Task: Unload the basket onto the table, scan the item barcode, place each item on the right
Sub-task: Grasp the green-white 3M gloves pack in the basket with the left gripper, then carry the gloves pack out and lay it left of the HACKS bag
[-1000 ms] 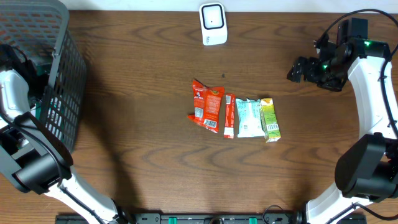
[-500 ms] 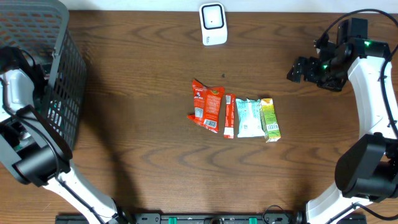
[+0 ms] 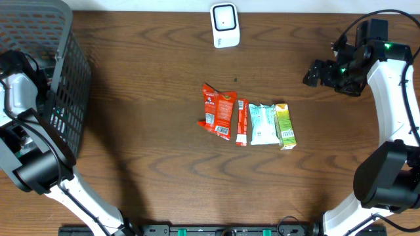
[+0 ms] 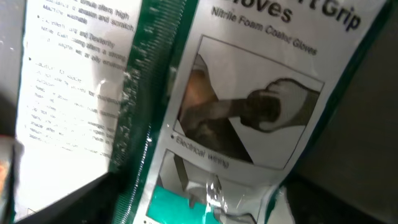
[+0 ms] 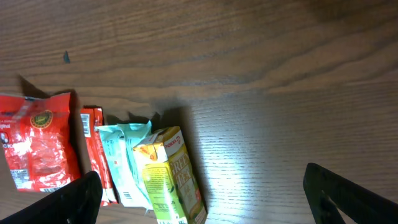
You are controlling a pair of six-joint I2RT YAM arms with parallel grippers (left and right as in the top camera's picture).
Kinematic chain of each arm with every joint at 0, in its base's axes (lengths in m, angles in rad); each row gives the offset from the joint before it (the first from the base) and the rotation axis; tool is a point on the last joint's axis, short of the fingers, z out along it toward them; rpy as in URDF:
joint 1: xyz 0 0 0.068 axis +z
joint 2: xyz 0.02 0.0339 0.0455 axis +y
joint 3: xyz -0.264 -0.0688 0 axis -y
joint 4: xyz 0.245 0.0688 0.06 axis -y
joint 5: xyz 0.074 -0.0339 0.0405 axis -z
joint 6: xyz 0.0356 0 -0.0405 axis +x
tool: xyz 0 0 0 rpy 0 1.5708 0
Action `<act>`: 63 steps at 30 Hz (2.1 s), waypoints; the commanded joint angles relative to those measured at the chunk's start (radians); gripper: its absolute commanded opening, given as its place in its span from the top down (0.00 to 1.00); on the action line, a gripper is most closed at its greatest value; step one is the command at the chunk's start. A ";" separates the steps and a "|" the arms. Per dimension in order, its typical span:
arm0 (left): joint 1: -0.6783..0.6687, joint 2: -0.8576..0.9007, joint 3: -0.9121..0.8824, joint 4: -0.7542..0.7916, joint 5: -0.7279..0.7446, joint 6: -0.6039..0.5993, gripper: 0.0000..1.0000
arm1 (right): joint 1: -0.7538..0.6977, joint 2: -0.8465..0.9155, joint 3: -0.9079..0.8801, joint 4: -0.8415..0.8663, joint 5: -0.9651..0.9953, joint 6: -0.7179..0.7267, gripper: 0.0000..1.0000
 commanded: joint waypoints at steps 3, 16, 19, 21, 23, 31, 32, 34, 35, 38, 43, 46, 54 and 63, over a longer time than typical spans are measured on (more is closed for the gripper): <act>0.004 0.038 -0.062 0.032 -0.040 -0.005 0.37 | -0.005 -0.006 0.005 0.000 0.005 -0.009 0.01; 0.002 -0.022 -0.068 0.058 -0.039 -0.036 0.93 | -0.005 -0.006 0.005 0.000 0.005 -0.009 0.01; 0.002 -0.108 -0.057 0.058 -0.039 -0.089 0.93 | -0.005 -0.006 0.005 0.000 0.005 -0.009 0.01; 0.002 -0.194 -0.057 0.066 -0.039 -0.124 0.93 | -0.005 -0.006 0.005 0.000 0.005 -0.009 0.01; 0.002 -0.282 -0.057 0.081 -0.038 -0.153 0.93 | -0.005 -0.006 0.005 0.000 0.005 -0.009 0.01; 0.000 -0.630 -0.057 0.146 0.046 -0.182 0.93 | -0.005 -0.006 0.005 0.000 0.005 -0.009 0.01; 0.000 -0.672 -0.057 0.149 0.064 -0.188 0.93 | -0.005 -0.006 0.005 0.000 0.005 -0.009 0.01; 0.000 -0.761 -0.057 0.153 0.100 -0.222 0.93 | -0.005 -0.006 0.005 0.000 0.005 -0.009 0.01; -0.002 -0.792 -0.057 0.154 0.113 -0.234 0.93 | -0.005 -0.006 0.005 0.000 0.005 -0.009 0.01; -0.025 -0.922 -0.057 0.154 0.159 -0.259 0.93 | -0.005 -0.006 0.005 0.000 0.005 -0.009 0.01; -0.140 -1.083 -0.057 0.129 0.169 -0.299 0.93 | -0.005 -0.006 0.005 0.000 0.005 -0.009 0.01; -0.233 -1.139 -0.057 0.075 0.169 -0.368 0.93 | -0.005 -0.006 0.005 0.000 0.005 -0.009 0.01; -0.557 -1.111 -0.135 -0.142 0.169 -0.493 0.93 | -0.005 -0.006 0.005 0.000 0.005 -0.009 0.01; -0.808 -0.851 -0.345 -0.109 0.110 -0.555 0.93 | -0.005 -0.006 0.005 0.000 0.005 -0.009 0.01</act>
